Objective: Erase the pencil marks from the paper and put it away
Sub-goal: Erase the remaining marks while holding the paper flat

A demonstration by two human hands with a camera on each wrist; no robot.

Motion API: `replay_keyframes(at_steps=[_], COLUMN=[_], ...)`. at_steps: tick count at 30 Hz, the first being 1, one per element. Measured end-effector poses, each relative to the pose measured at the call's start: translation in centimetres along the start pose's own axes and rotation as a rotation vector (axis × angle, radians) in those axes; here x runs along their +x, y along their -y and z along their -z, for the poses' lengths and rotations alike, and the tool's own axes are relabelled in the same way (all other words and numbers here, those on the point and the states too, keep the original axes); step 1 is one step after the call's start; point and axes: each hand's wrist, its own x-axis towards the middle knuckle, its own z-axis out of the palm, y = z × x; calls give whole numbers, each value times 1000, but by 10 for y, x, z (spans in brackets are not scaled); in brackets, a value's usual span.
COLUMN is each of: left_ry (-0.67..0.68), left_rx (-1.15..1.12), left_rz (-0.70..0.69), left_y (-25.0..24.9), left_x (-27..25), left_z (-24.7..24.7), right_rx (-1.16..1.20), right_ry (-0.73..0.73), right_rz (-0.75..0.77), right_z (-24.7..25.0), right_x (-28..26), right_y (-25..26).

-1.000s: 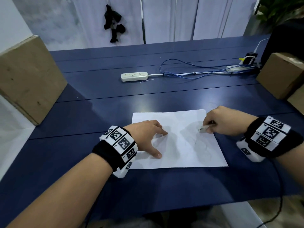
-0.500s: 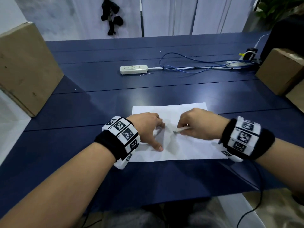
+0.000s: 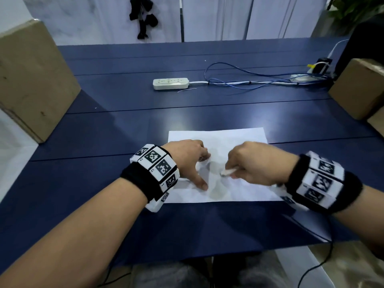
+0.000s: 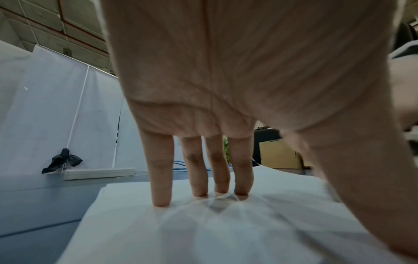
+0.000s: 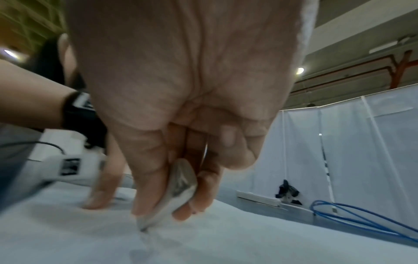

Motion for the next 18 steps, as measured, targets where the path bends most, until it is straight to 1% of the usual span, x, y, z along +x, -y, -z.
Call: replay_keyframes(at_steps=[2,4,5,8,9,10,11,13,14,15,16,18], left_ry=[8,5,2,5,6,5,1,3,11,20,25,18], left_rx=[7,8,6,-5,-4,-2,0,11,16,18,17,13], left_rz=[4,4,1,-12,-13,-9,-3,10,16,19,22,18], left_y=[0,0,0,-1,-1,0,0,0,0,0,0,-1], left_x=[1,2,2,2,1,1,1,3,4,4,5,5], left_z=[0,1,1,2,2,1,1,1,1,1,1,2], right_rx=[31,96,109,92,80,57,37,60,87,90,77,57], right_ry=[62,137,141,52,24,8,4,23,61,111,130,102], right_rz=[88,80,49,-88,-112,-105,-67,80,133,142,125,18], right_z=[-3,0,2,9,8,6,4,-1,-3,-3,-2,0], right_x=[-12,-12,-6,15,16,15,9,-8,-16,-21,-19,-4], right_y=[8,7,3,-14,-18,-18,-14,0,7,12,12,-1])
